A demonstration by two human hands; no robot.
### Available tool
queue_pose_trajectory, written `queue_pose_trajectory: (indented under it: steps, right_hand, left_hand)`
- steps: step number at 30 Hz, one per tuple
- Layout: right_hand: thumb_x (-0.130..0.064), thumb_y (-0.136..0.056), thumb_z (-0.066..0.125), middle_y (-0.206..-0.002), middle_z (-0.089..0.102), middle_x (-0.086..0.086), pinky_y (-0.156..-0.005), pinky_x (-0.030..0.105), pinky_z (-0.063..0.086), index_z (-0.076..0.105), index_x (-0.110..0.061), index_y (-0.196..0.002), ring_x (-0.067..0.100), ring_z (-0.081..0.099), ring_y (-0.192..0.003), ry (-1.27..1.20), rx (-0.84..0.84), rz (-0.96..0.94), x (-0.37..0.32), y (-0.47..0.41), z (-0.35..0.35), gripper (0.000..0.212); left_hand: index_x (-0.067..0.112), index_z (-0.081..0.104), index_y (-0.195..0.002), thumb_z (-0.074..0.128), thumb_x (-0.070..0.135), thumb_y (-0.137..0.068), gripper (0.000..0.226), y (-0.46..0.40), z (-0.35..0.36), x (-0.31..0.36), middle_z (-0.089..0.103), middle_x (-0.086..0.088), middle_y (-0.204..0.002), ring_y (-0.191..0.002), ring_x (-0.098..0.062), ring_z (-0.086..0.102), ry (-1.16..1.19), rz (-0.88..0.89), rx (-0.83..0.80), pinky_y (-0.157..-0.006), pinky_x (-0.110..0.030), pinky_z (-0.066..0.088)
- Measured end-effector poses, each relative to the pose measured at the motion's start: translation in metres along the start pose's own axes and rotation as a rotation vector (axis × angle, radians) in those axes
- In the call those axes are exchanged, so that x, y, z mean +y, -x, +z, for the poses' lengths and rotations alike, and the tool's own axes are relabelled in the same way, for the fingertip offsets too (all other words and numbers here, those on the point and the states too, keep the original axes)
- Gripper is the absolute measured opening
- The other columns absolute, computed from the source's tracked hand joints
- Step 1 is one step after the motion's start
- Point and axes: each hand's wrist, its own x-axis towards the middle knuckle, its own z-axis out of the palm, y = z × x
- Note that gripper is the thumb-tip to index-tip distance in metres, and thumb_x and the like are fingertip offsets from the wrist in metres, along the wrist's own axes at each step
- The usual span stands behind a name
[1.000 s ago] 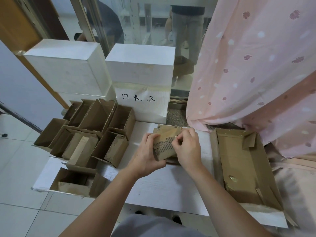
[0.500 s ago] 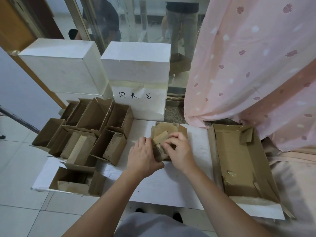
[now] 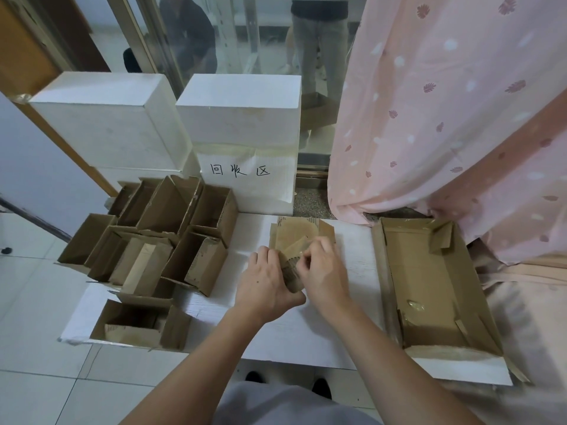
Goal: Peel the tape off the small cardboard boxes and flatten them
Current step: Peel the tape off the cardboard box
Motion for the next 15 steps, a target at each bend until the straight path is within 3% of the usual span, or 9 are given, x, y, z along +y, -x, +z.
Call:
queue_pose_trajectory:
  steps: [4, 8, 10, 12, 15]
  right_hand:
    - [-0.008, -0.086, 0.066, -0.087, 0.052, 0.0, -0.06, 0.037, 0.042, 0.053, -0.012, -0.081, 0.025, 0.053, -0.074, -0.052, 0.005, 0.029, 0.008, -0.002, -0.006, 0.015]
    - [-0.012, -0.087, 0.07, -0.084, 0.058, -0.004, -0.068, 0.038, 0.047, 0.06, -0.015, -0.08, 0.017, 0.047, -0.082, -0.109, -0.018, -0.109, 0.007, 0.0, -0.006, 0.012]
    - [-0.029, -0.089, 0.068, -0.087, 0.064, -0.011, -0.081, 0.032, 0.047, 0.07, -0.021, -0.083, 0.012, 0.044, -0.093, -0.146, -0.088, -0.207, 0.002, 0.003, -0.005, 0.009]
    - [-0.039, -0.089, 0.067, -0.09, 0.066, -0.014, -0.091, 0.031, 0.045, 0.076, -0.025, -0.089, 0.011, 0.043, -0.101, -0.193, -0.156, -0.217, -0.003, 0.005, -0.007, 0.016]
    - [-0.024, -0.083, 0.082, -0.103, 0.06, -0.01, -0.094, 0.029, 0.047, 0.077, -0.018, -0.101, 0.009, 0.049, -0.105, -0.308, -0.14, -0.096, 0.002, -0.001, -0.007, 0.02]
  left_hand:
    - [0.024, 0.042, -0.119, 0.064, 0.066, -0.061, 0.075, 0.001, -0.002, -0.012, 0.041, 0.008, -0.113, -0.106, -0.018, 0.046, -0.085, 0.027, -0.068, -0.086, -0.034, 0.041]
    - [0.026, 0.033, -0.142, 0.061, 0.07, -0.066, 0.093, 0.005, 0.001, -0.011, 0.045, 0.007, -0.125, -0.116, -0.019, 0.049, -0.09, 0.033, -0.021, -0.098, -0.038, 0.04]
    - [0.028, 0.031, -0.145, 0.061, 0.077, -0.067, 0.097, 0.004, 0.003, -0.007, 0.049, 0.008, -0.123, -0.114, -0.019, 0.053, -0.043, 0.02, -0.015, -0.096, -0.039, 0.043]
    - [0.029, 0.037, -0.136, 0.063, 0.08, -0.066, 0.091, 0.003, 0.004, -0.007, 0.049, 0.009, -0.115, -0.108, -0.018, 0.056, 0.009, -0.001, -0.007, -0.089, -0.037, 0.045]
    - [0.028, 0.04, -0.122, 0.068, 0.078, -0.063, 0.082, 0.004, 0.003, -0.009, 0.046, 0.009, -0.106, -0.097, -0.018, 0.054, 0.086, -0.005, 0.024, -0.08, -0.035, 0.048]
